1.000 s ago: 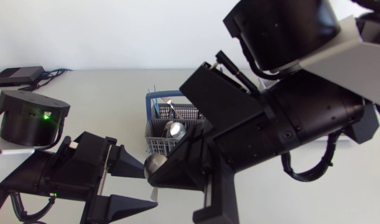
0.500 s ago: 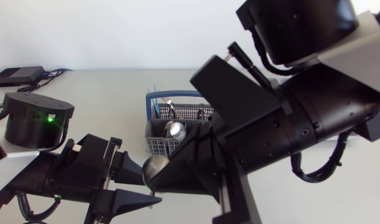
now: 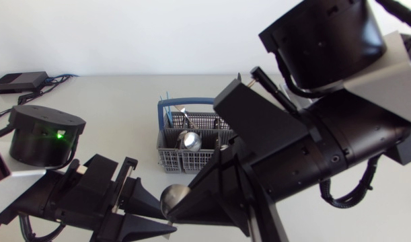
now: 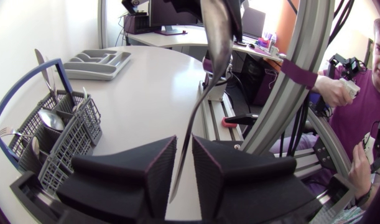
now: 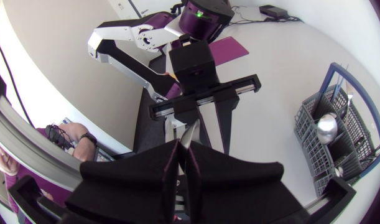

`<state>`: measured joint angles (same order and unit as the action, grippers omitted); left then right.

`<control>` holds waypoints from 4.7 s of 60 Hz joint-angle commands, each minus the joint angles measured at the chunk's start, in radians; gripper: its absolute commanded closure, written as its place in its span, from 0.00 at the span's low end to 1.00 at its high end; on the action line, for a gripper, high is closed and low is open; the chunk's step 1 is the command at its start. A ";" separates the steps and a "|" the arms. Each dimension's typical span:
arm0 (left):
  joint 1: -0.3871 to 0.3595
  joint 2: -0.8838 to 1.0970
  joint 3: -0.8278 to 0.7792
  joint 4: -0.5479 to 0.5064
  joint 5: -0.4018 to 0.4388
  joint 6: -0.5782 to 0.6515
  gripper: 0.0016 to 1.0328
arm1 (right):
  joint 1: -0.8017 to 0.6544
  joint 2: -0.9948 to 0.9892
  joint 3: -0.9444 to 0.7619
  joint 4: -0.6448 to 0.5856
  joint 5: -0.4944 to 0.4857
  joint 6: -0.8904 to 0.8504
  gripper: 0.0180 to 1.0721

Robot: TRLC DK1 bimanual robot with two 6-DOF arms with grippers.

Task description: Sort the cutlery from the basket into the organizer compartments.

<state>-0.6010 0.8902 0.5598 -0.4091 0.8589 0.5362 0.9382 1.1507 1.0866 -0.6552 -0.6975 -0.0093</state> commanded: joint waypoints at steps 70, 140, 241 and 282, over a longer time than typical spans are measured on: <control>0.147 0.035 0.040 0.263 0.069 -0.225 0.97 | -0.108 -0.221 -0.241 0.154 0.158 -0.090 0.14; -0.356 0.191 -0.057 0.727 -1.222 -0.047 0.97 | -0.147 -0.189 -0.169 0.264 0.500 0.020 0.25; 0.158 0.144 0.169 0.444 0.200 -0.588 0.97 | -0.156 -0.026 -0.248 0.511 0.056 -0.015 0.44; 0.153 0.147 0.157 0.521 0.235 -0.667 0.97 | -0.142 -0.029 -0.248 0.517 0.039 -0.012 0.94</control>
<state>-0.4477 1.0241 0.7151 0.0937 1.0691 -0.1017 0.7933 1.1271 0.8326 -0.1490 -0.6594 -0.0235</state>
